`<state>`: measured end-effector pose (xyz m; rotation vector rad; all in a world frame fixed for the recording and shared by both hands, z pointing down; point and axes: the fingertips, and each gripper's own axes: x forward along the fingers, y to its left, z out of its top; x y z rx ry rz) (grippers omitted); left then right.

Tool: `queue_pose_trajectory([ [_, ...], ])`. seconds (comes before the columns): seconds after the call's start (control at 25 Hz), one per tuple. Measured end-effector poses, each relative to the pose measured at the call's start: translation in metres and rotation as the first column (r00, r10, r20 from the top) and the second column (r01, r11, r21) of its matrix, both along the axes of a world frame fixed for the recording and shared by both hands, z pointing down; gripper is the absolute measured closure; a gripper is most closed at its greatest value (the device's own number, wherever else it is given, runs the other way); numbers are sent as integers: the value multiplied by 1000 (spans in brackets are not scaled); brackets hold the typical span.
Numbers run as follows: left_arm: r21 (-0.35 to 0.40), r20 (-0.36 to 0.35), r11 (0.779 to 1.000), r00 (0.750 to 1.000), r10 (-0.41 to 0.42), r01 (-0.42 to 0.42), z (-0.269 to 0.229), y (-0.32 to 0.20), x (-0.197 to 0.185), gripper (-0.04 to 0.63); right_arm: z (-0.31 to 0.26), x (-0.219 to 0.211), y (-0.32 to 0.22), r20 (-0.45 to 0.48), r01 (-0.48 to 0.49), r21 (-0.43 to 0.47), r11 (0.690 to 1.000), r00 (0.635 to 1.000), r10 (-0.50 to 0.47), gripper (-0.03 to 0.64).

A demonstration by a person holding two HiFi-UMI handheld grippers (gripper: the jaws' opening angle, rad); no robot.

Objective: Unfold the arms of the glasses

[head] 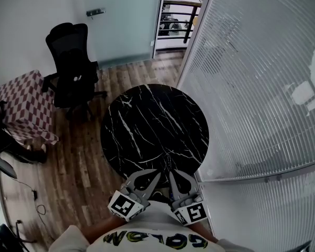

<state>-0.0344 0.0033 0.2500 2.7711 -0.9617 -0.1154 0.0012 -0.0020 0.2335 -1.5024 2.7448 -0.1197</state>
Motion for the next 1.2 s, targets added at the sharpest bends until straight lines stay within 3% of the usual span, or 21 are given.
queue_pose_trajectory([
  [0.56,-49,29,998,999,-28,30,5,-5,35,591,-6,34,-5,-8,28,-28,999,1000,-28,615],
  [0.88,-114,10,993,1000,-17,18,23,3,48,591,32,46,6,-10,13,-142,990,1000,-15,615],
  [1.2,-211,63,977,998,-8,21,72,1,51,591,73,62,9,-14,-5,-241,970,1000,2,615],
])
